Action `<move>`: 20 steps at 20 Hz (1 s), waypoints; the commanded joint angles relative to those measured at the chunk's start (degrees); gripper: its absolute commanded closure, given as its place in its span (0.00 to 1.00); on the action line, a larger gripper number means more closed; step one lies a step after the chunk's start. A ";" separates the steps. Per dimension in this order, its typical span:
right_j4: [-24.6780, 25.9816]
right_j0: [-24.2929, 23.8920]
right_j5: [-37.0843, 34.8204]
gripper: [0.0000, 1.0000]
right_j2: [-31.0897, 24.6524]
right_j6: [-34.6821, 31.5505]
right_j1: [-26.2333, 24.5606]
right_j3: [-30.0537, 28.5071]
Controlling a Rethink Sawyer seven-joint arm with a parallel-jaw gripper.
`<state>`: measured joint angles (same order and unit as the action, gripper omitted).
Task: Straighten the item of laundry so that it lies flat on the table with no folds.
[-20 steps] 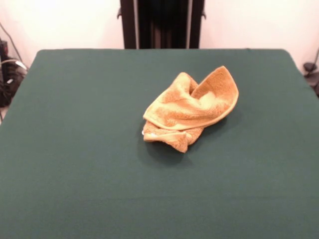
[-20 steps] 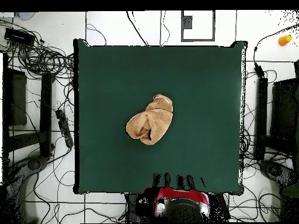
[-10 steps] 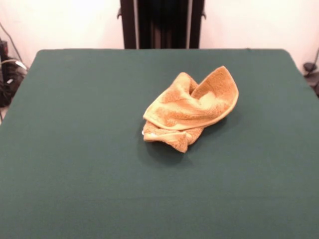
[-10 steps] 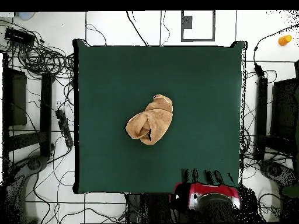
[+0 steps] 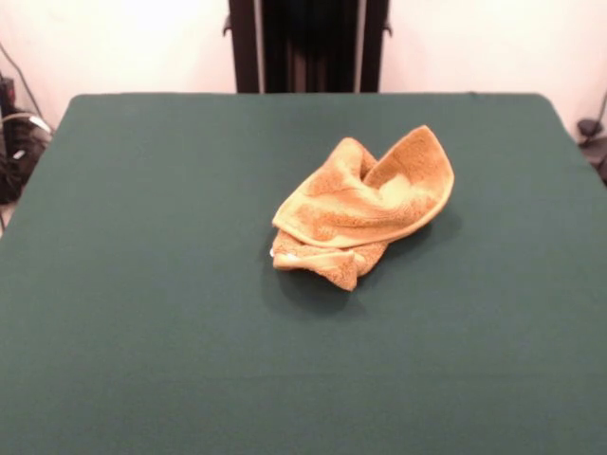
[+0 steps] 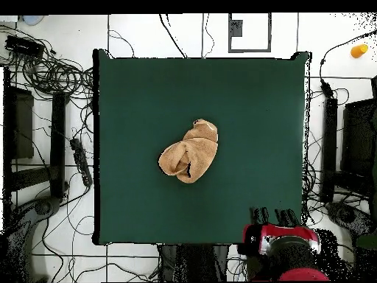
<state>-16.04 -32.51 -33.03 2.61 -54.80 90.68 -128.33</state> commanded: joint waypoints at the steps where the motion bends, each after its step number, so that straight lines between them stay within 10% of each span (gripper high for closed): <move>1: -6.76 -4.01 10.69 0.00 0.12 23.10 -5.60 -26.87; 8: -19.64 -8.06 17.04 0.00 -5.93 33.84 -6.74 -33.46; 20: -43.35 0.33 17.26 0.00 -1.74 50.24 -5.64 -39.01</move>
<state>-50.65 -36.42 -15.58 -3.45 -25.96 82.57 -146.33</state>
